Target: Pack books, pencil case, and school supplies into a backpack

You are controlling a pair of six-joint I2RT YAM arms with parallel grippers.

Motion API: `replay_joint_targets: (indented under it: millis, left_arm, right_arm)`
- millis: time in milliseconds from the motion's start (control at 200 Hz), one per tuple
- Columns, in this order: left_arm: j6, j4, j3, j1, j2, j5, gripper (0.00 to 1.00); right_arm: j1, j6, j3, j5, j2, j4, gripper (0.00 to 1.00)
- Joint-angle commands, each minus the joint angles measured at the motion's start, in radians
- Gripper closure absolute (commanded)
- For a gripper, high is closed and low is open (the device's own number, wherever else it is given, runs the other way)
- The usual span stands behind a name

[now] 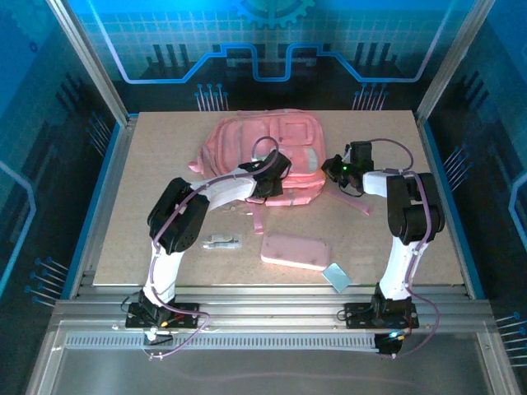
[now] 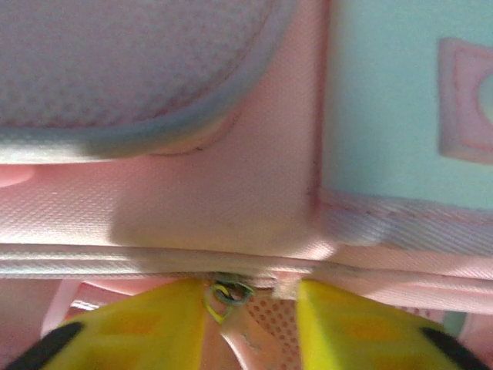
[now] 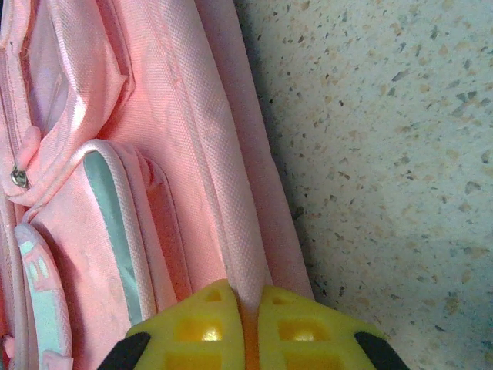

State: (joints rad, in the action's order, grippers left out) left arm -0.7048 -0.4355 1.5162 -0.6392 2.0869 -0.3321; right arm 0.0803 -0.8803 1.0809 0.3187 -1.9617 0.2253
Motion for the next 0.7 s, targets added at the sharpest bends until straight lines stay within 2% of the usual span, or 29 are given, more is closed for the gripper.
replay_joint_targets:
  millis: [0,165,275,395,545,695]
  left_arm:
    - [-0.016,0.011,-0.01,0.02,0.019,0.009,0.77]
    - [0.001,0.008,-0.063,0.025,-0.048,0.017,0.88]
    - [0.043,-0.019,-0.1,0.032,-0.098,0.036,1.0]
    - [0.124,-0.059,-0.129,0.063,-0.147,0.064,1.0]
    - [0.317,-0.131,-0.123,0.138,-0.181,0.084,1.0]
    - [0.49,-0.202,-0.11,0.191,-0.196,-0.028,1.0]
  right_arm:
    - [0.013,0.016,-0.01,-0.011,0.009,-0.071,1.0]
    - [0.004,0.008,-0.007,-0.028,0.007,-0.08,1.0]
    - [-0.01,0.002,-0.004,-0.04,0.007,-0.087,1.0]
    - [-0.029,0.017,0.004,-0.072,0.02,-0.107,1.0]
    - [-0.056,0.027,0.016,-0.088,0.029,-0.125,1.0]
    - [-0.076,0.033,0.023,-0.089,0.035,-0.13,1.0]
